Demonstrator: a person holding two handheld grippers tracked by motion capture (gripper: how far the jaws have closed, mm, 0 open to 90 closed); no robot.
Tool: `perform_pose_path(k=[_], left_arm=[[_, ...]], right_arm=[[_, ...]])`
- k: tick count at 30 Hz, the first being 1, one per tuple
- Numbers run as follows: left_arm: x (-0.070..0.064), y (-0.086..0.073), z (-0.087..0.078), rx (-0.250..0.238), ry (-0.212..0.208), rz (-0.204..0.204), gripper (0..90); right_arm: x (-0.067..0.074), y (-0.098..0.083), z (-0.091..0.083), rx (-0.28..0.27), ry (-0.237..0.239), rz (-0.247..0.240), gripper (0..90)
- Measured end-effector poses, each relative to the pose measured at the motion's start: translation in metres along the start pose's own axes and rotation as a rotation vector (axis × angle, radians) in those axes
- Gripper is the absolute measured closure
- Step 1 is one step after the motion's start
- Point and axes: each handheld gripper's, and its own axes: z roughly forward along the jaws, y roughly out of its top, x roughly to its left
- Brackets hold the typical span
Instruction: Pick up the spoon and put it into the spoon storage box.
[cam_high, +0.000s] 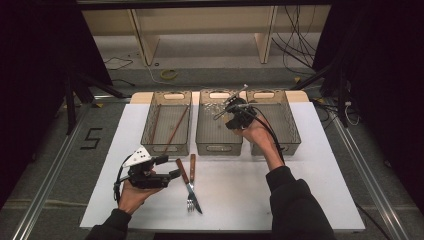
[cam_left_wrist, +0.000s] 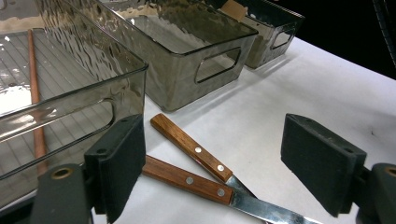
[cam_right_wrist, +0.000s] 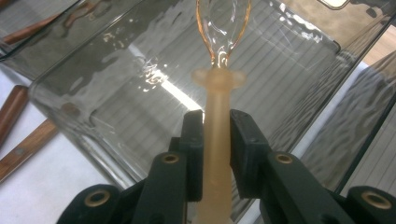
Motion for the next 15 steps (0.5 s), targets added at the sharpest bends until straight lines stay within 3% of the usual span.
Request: perform_pose_path(k=[15], left_arm=[[0.0,-0.001,0.001,0.006,0.003,0.002,21.5]], right_arm=[[0.01,0.004,0.014,0.035,0.013,-0.009,76.7]])
